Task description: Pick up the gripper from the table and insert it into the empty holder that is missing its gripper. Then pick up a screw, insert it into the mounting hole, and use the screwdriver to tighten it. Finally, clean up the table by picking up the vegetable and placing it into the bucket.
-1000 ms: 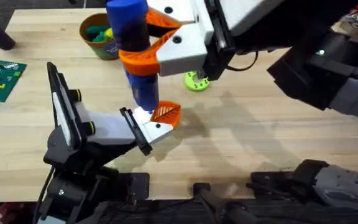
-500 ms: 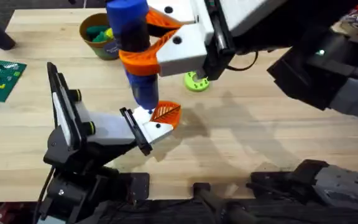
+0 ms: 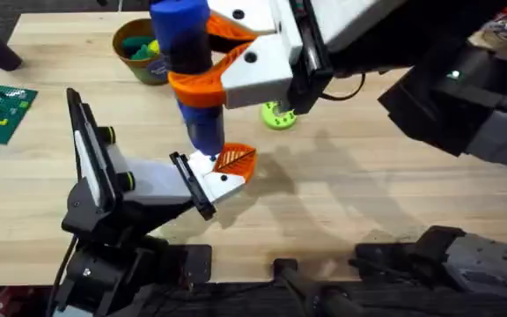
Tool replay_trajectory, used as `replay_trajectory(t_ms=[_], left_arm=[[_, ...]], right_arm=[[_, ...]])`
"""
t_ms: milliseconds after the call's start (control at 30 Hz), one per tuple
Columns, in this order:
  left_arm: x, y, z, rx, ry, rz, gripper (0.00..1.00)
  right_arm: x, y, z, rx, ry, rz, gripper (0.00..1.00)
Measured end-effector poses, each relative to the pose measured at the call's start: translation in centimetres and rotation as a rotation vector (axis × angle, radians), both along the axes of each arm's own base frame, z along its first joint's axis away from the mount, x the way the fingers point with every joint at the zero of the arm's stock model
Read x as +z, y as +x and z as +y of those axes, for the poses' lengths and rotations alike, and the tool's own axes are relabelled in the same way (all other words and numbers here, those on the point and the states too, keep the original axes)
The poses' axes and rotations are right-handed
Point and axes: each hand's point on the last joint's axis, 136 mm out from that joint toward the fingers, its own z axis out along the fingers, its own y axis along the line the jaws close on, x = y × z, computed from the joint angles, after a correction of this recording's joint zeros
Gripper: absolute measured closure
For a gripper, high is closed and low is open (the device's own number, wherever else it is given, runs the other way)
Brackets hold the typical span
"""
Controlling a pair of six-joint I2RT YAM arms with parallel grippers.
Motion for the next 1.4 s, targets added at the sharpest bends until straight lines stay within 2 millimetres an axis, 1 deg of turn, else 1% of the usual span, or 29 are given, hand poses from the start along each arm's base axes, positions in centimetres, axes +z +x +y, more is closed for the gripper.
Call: replay_trajectory(t_ms=[267, 733, 900, 1400], left_arm=[[0.00, 0.00, 0.00, 0.000, 0.000, 0.000, 0.992], [0.00, 0.00, 0.00, 0.000, 0.000, 0.000, 0.992], [0.00, 0.00, 0.00, 0.000, 0.000, 0.000, 0.992], [0.00, -0.01, 0.00, 0.000, 0.000, 0.000, 0.992]], right_arm=[[-0.62, 0.09, 0.08, 0.000, -0.025, 0.029, 0.942], [-0.33, 0.02, 0.06, 0.000, -0.012, 0.009, 0.942], [0.05, -0.17, 0.09, 0.004, 0.003, -0.009, 0.942], [-0.65, 0.11, 0.32, 0.004, -0.016, 0.013, 0.942]])
